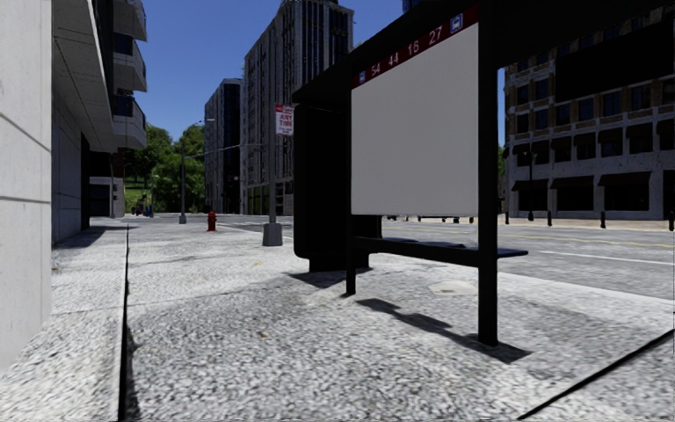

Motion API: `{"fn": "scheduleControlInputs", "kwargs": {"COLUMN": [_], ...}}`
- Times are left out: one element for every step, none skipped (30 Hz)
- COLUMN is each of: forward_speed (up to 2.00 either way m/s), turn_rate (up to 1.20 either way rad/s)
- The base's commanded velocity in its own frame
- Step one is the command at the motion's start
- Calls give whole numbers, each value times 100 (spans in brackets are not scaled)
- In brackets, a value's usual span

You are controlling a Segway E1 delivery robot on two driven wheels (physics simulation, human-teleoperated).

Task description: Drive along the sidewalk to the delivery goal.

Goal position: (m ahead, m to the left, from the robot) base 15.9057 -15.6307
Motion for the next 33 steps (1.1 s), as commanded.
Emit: {"fn": "scheduleControlInputs", "kwargs": {"forward_speed": [154,156,157,157,159,163,200,200,200,200,200,200,200,200,200,200,200,200,200,200,200,200,200,200,200,200,200,200,200,200,200,200,200], "turn_rate": [78,79,79,79,80,80,80,80,80,80,80,80,80,80,77,71,59,54,54,50,0,0,0,0,0,0,0,0,0,0,0,0,0]}}
